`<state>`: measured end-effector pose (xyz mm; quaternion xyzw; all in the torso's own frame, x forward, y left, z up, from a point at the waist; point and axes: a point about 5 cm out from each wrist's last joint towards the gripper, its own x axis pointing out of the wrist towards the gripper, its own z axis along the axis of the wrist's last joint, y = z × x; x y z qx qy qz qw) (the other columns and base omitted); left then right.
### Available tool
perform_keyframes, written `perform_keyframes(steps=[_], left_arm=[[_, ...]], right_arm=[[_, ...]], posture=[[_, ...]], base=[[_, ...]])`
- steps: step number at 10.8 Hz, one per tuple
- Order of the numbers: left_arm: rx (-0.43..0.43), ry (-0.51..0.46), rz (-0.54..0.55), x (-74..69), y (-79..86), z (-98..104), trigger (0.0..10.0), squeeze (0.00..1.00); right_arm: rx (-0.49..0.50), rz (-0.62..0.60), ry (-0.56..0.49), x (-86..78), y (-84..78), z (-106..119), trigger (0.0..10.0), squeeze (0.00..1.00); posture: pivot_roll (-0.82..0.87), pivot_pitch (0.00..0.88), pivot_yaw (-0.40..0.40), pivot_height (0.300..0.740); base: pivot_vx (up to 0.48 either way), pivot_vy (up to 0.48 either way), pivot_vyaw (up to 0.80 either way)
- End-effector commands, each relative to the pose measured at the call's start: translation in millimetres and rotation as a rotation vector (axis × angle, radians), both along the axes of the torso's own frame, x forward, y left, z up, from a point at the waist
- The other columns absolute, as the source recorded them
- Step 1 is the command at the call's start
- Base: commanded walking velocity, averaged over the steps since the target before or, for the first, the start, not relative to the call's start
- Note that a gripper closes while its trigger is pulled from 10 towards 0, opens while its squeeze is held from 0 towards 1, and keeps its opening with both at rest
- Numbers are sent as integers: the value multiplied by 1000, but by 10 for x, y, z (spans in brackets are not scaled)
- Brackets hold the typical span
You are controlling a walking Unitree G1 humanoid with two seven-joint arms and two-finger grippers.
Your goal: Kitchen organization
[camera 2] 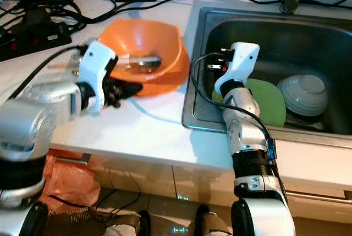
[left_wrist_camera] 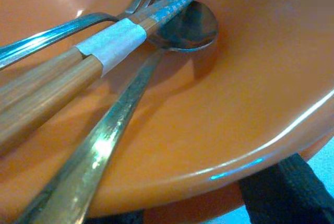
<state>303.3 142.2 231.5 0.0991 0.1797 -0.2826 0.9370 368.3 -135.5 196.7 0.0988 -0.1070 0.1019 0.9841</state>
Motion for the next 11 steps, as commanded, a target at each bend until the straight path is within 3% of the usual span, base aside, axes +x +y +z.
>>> perform_keyframes(steps=[1, 6, 9, 11], left_arm=[[24, 133, 23, -125, 56, -225, 10000, 0], [46, 123, 69, -378, 134, -152, 10000, 0], [67, 63, 61, -366, 95, -66, 10000, 0], [91, -2, 109, -336, 192, 71, 10000, 0]], right_arm=[[10, 2, 25, 3, -16, -93, 10000, 0], [9, 22, 28, 71, 21, -91, 10000, 0], [13, 25, 25, 94, 27, -93, 10000, 0], [12, 20, 25, 101, 4, -101, 10000, 0]], posture=[[223, 186, -8, 740], [275, 183, -32, 740], [268, 178, -36, 740], [271, 179, -43, 740]], base=[[0, 0, 0], [0, 0, 0], [0, 0, 0], [0, 0, 0]])
